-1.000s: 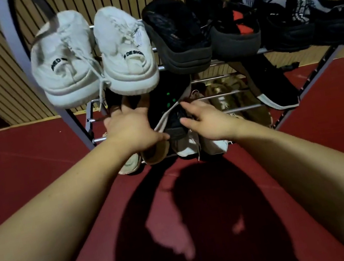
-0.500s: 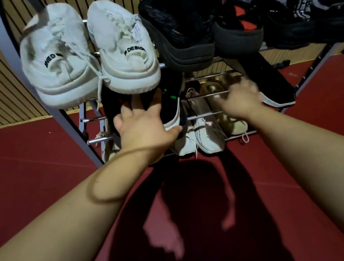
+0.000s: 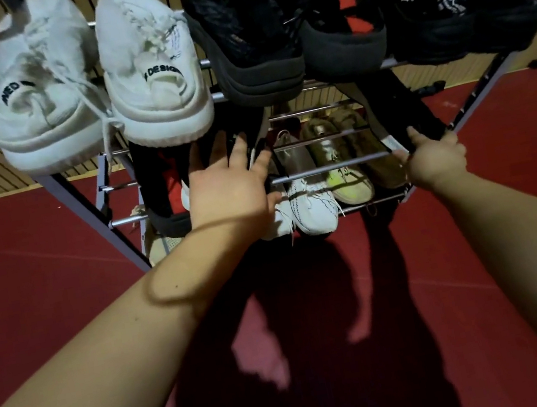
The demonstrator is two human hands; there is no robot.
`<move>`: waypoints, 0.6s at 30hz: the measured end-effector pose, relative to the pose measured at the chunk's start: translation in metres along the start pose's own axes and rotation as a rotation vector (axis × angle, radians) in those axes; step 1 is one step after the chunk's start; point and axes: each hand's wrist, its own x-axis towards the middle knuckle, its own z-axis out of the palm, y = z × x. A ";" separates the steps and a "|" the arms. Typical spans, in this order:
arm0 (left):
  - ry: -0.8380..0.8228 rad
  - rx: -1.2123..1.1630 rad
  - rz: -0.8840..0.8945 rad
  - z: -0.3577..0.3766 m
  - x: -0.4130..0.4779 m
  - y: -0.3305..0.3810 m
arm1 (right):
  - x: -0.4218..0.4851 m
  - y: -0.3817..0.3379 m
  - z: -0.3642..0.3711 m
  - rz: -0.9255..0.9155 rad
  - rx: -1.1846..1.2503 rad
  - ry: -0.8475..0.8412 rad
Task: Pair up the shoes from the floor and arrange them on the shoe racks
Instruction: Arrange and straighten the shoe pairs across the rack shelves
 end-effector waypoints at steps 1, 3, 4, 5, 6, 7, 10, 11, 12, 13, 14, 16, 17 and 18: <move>0.005 0.008 0.004 0.001 0.001 0.000 | -0.002 -0.002 0.001 0.007 -0.001 0.005; 0.010 0.012 0.008 0.003 0.001 -0.002 | -0.008 -0.010 0.004 0.004 -0.007 0.010; 0.009 0.011 0.010 0.003 0.001 -0.002 | -0.014 -0.014 0.007 -0.008 -0.019 0.014; 0.009 0.012 0.013 0.003 0.001 -0.002 | -0.020 -0.019 0.009 -0.017 -0.031 0.017; 0.008 0.018 0.016 0.004 0.001 -0.003 | -0.026 -0.023 0.011 -0.016 -0.038 0.013; 0.006 0.024 0.020 0.004 0.001 -0.003 | -0.031 -0.027 0.012 -0.006 -0.037 0.001; 0.012 0.025 0.034 0.004 0.001 -0.004 | -0.037 -0.029 0.010 0.025 -0.048 -0.058; 0.012 0.021 0.037 0.004 0.000 -0.004 | -0.036 -0.027 0.006 0.042 -0.045 -0.082; 0.014 0.019 0.040 0.005 0.000 -0.004 | -0.033 -0.026 0.003 0.056 -0.038 -0.103; 0.020 0.020 0.042 0.005 0.000 -0.004 | -0.029 -0.027 -0.002 0.058 -0.030 -0.117; 0.024 0.021 0.044 0.005 0.001 -0.005 | -0.025 -0.029 -0.007 0.053 -0.022 -0.125; 0.017 0.019 0.051 0.004 0.000 -0.004 | -0.017 -0.036 -0.012 0.045 0.012 -0.138; 0.012 0.018 0.053 0.005 0.000 -0.004 | -0.014 -0.040 -0.011 0.046 0.042 -0.147; 0.009 0.018 0.052 0.005 0.000 -0.004 | -0.011 -0.044 -0.009 0.048 0.073 -0.151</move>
